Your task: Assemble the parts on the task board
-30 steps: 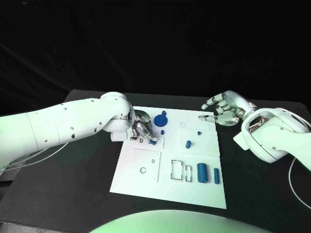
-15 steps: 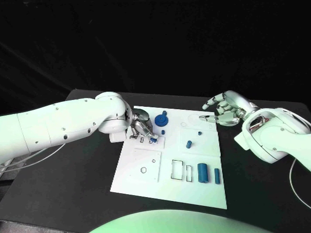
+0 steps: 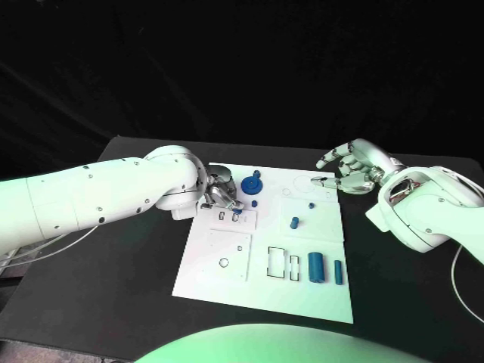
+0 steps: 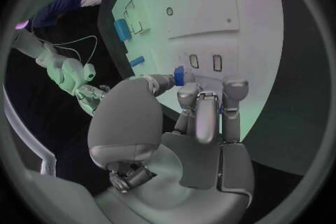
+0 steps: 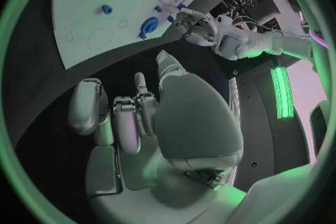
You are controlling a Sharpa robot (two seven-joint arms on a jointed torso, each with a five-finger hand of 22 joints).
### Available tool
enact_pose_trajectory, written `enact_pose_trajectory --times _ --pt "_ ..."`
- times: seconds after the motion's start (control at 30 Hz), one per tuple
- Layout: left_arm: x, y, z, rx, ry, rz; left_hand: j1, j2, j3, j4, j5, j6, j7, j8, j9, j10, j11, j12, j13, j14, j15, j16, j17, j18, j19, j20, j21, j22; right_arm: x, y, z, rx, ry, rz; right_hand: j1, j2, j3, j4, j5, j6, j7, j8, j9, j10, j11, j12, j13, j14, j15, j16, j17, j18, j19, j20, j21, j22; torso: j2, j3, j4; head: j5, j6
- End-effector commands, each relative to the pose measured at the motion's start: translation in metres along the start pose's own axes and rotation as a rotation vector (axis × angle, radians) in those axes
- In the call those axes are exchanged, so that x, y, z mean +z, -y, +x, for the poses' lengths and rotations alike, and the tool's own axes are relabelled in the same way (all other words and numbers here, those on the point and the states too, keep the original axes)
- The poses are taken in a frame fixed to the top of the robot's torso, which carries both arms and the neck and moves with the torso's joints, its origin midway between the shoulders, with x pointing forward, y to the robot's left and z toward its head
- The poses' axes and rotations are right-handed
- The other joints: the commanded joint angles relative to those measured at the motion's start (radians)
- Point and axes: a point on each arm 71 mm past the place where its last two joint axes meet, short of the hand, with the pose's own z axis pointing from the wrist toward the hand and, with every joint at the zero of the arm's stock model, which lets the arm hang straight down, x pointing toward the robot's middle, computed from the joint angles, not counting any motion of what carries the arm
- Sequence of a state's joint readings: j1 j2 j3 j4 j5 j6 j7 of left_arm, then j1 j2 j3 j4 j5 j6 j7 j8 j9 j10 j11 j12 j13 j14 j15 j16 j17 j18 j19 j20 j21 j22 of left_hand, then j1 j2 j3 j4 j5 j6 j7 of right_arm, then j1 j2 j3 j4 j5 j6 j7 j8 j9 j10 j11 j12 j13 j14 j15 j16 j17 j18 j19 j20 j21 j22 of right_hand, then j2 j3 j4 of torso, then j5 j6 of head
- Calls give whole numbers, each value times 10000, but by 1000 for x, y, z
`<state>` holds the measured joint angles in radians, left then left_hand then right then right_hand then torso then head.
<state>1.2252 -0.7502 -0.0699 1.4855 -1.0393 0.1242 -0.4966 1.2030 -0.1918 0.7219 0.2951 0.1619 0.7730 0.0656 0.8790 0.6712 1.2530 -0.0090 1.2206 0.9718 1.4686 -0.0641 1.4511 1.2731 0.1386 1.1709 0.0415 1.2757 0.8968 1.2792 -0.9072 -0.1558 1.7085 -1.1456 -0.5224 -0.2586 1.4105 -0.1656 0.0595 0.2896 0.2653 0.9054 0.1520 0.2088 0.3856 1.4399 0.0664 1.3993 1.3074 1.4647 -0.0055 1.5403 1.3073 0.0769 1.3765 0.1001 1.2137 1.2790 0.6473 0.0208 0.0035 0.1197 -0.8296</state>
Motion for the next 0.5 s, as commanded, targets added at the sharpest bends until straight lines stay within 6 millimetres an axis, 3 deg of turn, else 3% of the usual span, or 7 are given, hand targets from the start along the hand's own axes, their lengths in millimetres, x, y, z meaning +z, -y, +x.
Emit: enact_pose_trajectory --times 0.03,0.5 --pt "0 1 -2 417 537 -63 -17 -93 2232 -2139 50 119 -8 52 17 100 -23 54 31 333 -66 42 12 -59 90 -14 55 39 0 -1 0 -89 43 -91 -68 -16 -49 15 29 -49 -11 47 3 -78 10 -46 828 776 18 -40 1339 126 -88 18 -40 -17 -3 -4 -12 18 -14" --pt "3 -4 4 680 529 -203 -135 -182 2362 -2234 147 213 -36 49 25 232 -50 130 154 338 -91 40 7 -94 214 -32 157 221 0 -1 0 -34 135 -128 -68 -6 -49 10 33 -60 -14 62 3 -129 8 -111 765 756 15 -67 1263 144 -134 16 -127 -81 0 -14 -6 61 -34"
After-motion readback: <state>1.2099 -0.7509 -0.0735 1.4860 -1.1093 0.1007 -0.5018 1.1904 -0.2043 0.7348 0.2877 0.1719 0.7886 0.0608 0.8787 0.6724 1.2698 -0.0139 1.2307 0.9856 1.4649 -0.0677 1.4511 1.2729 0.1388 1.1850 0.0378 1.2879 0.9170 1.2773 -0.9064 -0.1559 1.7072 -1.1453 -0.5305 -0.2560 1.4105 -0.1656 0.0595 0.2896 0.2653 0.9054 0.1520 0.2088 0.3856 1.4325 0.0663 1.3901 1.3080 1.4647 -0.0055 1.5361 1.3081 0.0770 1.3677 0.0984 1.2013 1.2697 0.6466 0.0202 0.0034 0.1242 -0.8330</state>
